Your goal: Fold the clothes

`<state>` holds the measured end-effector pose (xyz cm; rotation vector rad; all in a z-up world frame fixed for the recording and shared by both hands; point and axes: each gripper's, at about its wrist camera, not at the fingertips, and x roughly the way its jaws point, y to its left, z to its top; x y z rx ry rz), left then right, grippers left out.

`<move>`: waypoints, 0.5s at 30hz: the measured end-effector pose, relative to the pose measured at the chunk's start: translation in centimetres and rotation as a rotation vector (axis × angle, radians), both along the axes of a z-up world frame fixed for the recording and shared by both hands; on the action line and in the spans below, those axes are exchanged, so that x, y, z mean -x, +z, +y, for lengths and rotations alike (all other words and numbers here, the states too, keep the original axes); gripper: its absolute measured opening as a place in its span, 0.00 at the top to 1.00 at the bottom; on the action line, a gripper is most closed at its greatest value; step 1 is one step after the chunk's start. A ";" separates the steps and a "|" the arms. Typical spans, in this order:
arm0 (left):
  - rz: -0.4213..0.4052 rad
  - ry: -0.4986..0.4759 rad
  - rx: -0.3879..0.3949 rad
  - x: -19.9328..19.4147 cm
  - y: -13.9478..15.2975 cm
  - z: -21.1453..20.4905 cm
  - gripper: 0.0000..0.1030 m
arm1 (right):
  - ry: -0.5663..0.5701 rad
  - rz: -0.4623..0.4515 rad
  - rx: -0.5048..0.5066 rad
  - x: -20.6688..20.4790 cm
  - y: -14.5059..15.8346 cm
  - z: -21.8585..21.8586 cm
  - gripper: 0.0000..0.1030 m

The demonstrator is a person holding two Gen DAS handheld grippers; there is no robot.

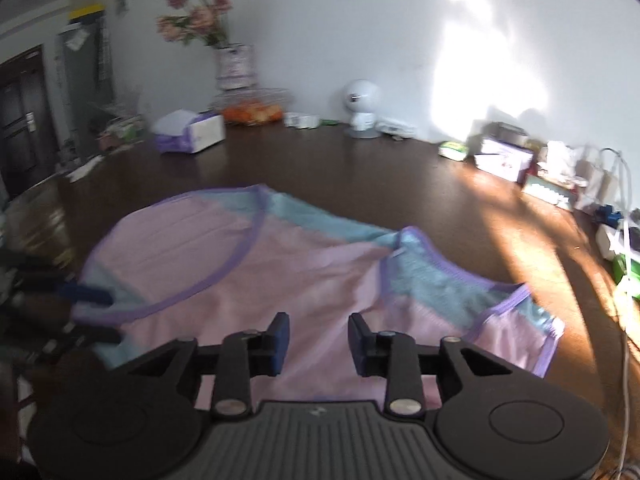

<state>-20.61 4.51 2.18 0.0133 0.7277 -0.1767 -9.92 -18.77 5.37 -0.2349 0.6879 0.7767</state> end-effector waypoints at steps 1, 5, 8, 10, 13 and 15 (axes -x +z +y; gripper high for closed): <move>0.002 -0.016 0.003 0.4 -0.1 0.5 0.53 | 0.059 0.019 -0.002 1.7 0.0 -0.2 0.68; 0.010 -0.044 -0.074 0.9 -0.5 0.8 0.80 | 0.078 0.073 0.003 5.7 -2.3 0.3 0.76; 0.020 -0.040 -0.063 0.9 -0.4 1.8 0.83 | 0.015 0.070 -0.004 6.5 -3.4 -0.1 0.94; 0.025 -0.039 -0.050 1.3 -0.4 2.5 0.77 | -0.007 0.081 -0.020 6.4 -3.4 -1.0 0.92; 0.017 -0.060 -0.019 2.2 -0.2 3.2 0.59 | -0.016 0.063 -0.054 7.1 -2.9 -1.8 0.82; 0.018 -0.068 -0.001 2.3 -0.3 3.3 0.58 | 0.009 0.060 -0.079 7.6 -2.9 -2.2 0.69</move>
